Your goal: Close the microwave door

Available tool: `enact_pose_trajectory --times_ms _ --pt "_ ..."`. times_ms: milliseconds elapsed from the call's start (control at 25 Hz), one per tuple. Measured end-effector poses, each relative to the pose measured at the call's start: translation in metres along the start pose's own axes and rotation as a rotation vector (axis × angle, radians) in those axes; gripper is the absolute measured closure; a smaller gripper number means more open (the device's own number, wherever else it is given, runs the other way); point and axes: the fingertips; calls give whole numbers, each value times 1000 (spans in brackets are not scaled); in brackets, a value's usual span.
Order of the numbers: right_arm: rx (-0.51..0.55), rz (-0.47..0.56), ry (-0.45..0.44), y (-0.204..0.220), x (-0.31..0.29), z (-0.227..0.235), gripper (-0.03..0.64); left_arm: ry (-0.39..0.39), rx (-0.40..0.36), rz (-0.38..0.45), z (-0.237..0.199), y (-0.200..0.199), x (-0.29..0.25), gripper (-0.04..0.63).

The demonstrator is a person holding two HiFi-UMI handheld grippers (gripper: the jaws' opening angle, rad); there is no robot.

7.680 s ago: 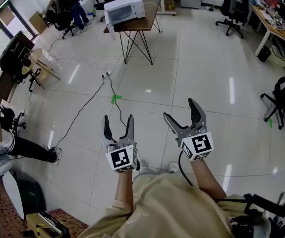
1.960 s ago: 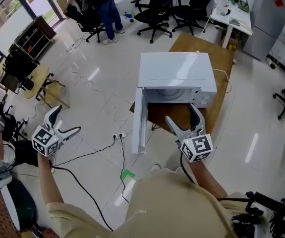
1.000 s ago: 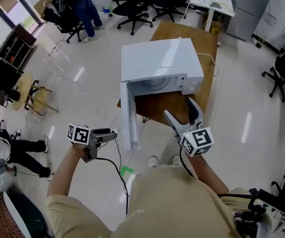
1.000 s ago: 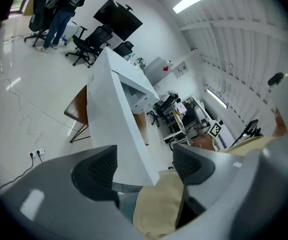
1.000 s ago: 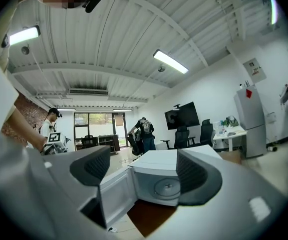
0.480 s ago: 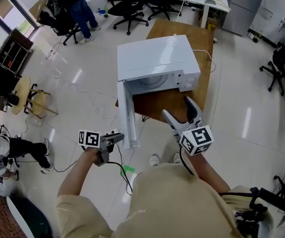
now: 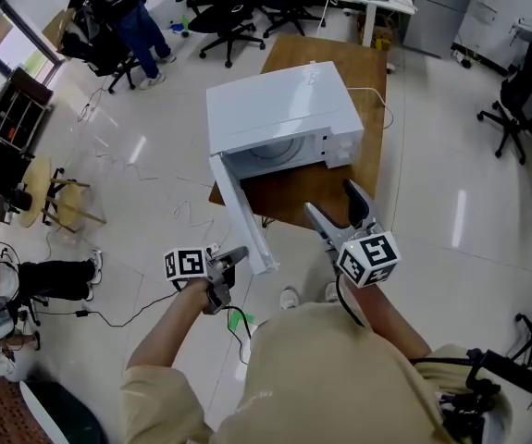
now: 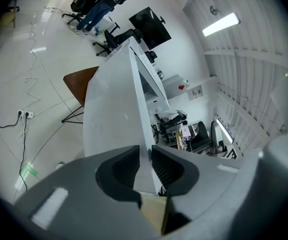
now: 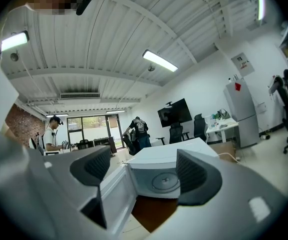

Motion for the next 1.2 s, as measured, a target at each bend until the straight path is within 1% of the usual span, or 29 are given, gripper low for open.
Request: enact_pose_trajectory --times_ms 200,360,480,840,1200 --pt "1 -3 27 -3 5 9 219 -31 26 79 20 2 -40 515" --pt "9 7 57 -11 13 20 219 -36 60 147 32 2 -66 515" --pt "11 12 86 -18 18 30 219 -42 87 179 39 0 -79 514" --pt "21 3 131 -24 30 46 219 -24 159 230 49 -7 -109 514" --pt "22 11 138 -28 30 53 219 -24 183 262 55 -16 -139 515"
Point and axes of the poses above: the fingertips, and each gripper's own axes: x backward along the fingers, z to its right, y out of its underside, and after that the axes turned 11 degrees about z, right-handed
